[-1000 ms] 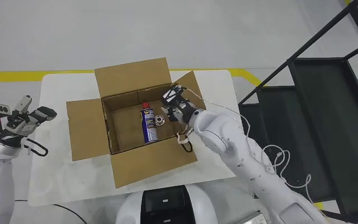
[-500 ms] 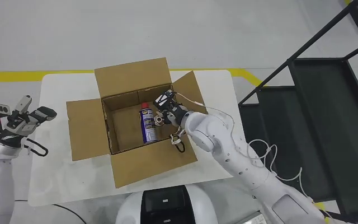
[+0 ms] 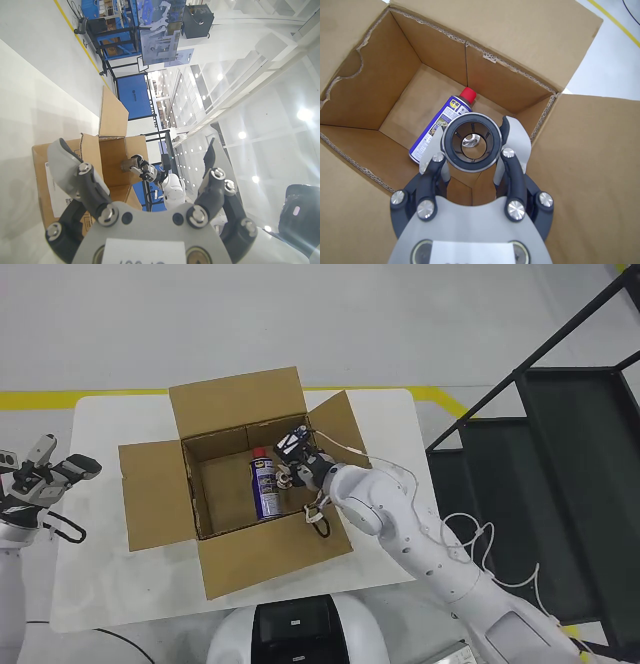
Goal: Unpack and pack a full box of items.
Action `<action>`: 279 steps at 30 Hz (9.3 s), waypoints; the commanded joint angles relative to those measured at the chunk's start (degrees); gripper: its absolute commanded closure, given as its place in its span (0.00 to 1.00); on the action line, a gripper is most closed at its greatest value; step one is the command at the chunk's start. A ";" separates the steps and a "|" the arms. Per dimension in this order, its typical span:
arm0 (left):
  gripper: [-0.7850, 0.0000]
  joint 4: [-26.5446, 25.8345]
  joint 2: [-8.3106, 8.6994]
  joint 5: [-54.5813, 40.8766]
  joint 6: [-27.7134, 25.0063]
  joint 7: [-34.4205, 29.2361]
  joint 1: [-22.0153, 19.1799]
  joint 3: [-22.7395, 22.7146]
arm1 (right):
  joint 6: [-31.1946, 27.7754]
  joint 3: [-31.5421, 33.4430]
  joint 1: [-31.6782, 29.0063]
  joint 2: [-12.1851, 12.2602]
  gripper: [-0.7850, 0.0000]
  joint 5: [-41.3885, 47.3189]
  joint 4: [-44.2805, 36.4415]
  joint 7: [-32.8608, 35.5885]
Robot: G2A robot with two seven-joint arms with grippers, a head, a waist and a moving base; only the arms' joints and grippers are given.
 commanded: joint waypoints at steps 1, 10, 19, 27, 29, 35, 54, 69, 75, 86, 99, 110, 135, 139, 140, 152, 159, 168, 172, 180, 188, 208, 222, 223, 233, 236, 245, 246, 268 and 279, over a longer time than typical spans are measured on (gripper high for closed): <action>0.00 0.00 0.00 0.00 0.00 0.00 0.00 0.00 | -0.11 -1.20 1.95 -0.61 1.00 0.64 2.61 -0.57; 0.00 0.00 0.00 0.00 0.00 0.00 0.00 0.00 | 2.42 -7.90 10.56 -4.56 1.00 2.69 18.11 -4.86; 0.00 0.00 0.00 0.00 0.00 0.00 0.00 0.00 | 4.80 -11.73 14.50 -8.02 1.00 4.74 29.52 -9.43; 0.00 0.00 0.00 0.00 0.00 0.00 0.00 0.00 | 3.76 -12.79 16.08 -9.94 1.00 6.00 33.87 -11.03; 0.00 0.00 0.00 0.00 0.00 0.00 0.00 0.00 | 3.29 -12.27 15.65 -9.85 1.00 5.70 32.64 -11.37; 0.00 0.00 0.00 0.00 0.00 0.00 0.00 0.00 | 2.62 -10.15 11.39 -8.31 1.00 0.47 21.38 -10.52; 0.00 0.00 0.00 0.00 0.00 0.00 0.00 0.00 | -8.56 -18.14 17.54 -13.97 1.00 5.77 30.45 -14.25; 0.00 0.00 0.00 0.00 0.00 0.00 0.00 0.00 | -12.48 -22.22 23.86 -20.85 0.00 11.88 48.10 -16.09; 0.00 0.00 0.00 0.00 0.00 0.00 0.00 0.00 | -13.98 -22.21 24.64 -21.84 0.00 11.55 50.24 -16.22; 0.00 0.00 0.00 0.00 0.00 0.00 0.00 0.00 | -17.54 -13.23 18.63 -16.69 0.00 8.25 34.63 -18.30; 0.00 0.00 0.00 0.00 0.00 0.00 0.00 0.00 | -29.54 8.42 -4.79 -7.52 0.00 18.43 -2.48 -1.93; 0.00 2.29 1.22 10.78 0.84 -3.15 1.83 -2.34 | -36.60 17.45 -12.09 -4.59 0.00 37.71 -8.25 3.17; 0.00 2.82 0.81 13.06 -3.40 -10.85 -0.42 6.66 | -37.01 22.96 -13.84 -3.26 0.00 50.73 -4.89 -0.45; 0.00 2.41 0.68 8.15 -2.50 -16.65 -1.10 8.61 | -35.21 28.06 -16.13 -2.27 0.00 53.21 -5.09 -0.90; 0.00 2.00 0.62 7.05 -2.15 -17.73 -1.15 9.15 | -34.59 29.20 -16.75 -2.04 0.00 53.59 -5.39 -0.92; 0.00 -7.19 0.41 1.57 -0.54 -21.22 -1.09 11.78 | -30.59 41.16 -23.68 -0.15 0.00 55.79 -3.55 -6.49; 0.00 -9.35 0.04 4.30 2.19 -19.83 -2.96 16.41 | -27.20 41.92 -24.66 0.20 0.00 53.47 1.66 -9.66; 0.00 -7.88 -0.67 7.49 2.77 -16.60 -6.46 21.88 | -38.37 33.78 -20.97 0.23 0.00 68.01 6.45 0.61; 0.00 -7.78 -0.70 9.08 2.48 -15.43 -6.66 22.58 | -39.24 29.63 -17.73 0.56 0.00 70.85 6.62 8.68; 0.00 -8.31 -0.68 12.60 1.47 -13.13 -6.46 23.50 | -33.83 21.01 -10.05 -0.03 0.00 67.38 11.40 10.87; 0.00 -9.39 -0.39 15.87 0.46 -11.49 -5.66 23.21 | -26.40 15.99 -6.37 -0.50 0.00 59.91 14.44 8.07; 0.00 -12.15 0.42 10.79 0.24 -13.44 -3.01 20.22 | -28.10 21.77 -15.30 2.28 0.00 62.64 1.41 10.48; 0.00 -14.84 1.40 4.50 -1.03 -15.53 1.72 13.28 | -16.12 36.03 -35.75 5.65 0.00 54.16 -9.17 11.36; 0.00 -14.96 1.43 4.50 -1.17 -15.46 1.95 13.04 | -16.69 35.19 -35.38 5.64 0.00 55.29 -8.47 11.94; 0.00 -16.65 1.78 3.52 -2.05 -15.03 4.32 10.12 | -24.24 25.62 -28.75 5.55 0.00 61.07 -5.11 18.61; 0.00 -16.72 1.85 3.27 -2.16 -14.79 4.79 9.41 | -24.06 22.95 -26.93 5.53 0.00 60.88 -5.95 20.18; 0.00 -16.72 2.00 2.82 -2.41 -14.61 5.75 8.24 | -28.02 18.73 -20.77 5.34 0.00 66.50 -4.90 19.63; 0.00 -16.80 2.02 2.82 -2.44 -14.63 5.83 8.13 | -28.85 18.69 -20.26 5.33 0.00 67.12 -4.62 19.03; 0.00 -6.64 1.30 14.78 -9.29 2.31 -2.45 10.14 | -24.63 13.85 -10.91 4.64 0.00 59.63 3.90 5.93; 0.00 12.47 -1.44 20.63 -12.30 7.79 -21.62 23.52 | -23.23 11.71 -8.96 4.56 0.00 60.45 4.24 6.27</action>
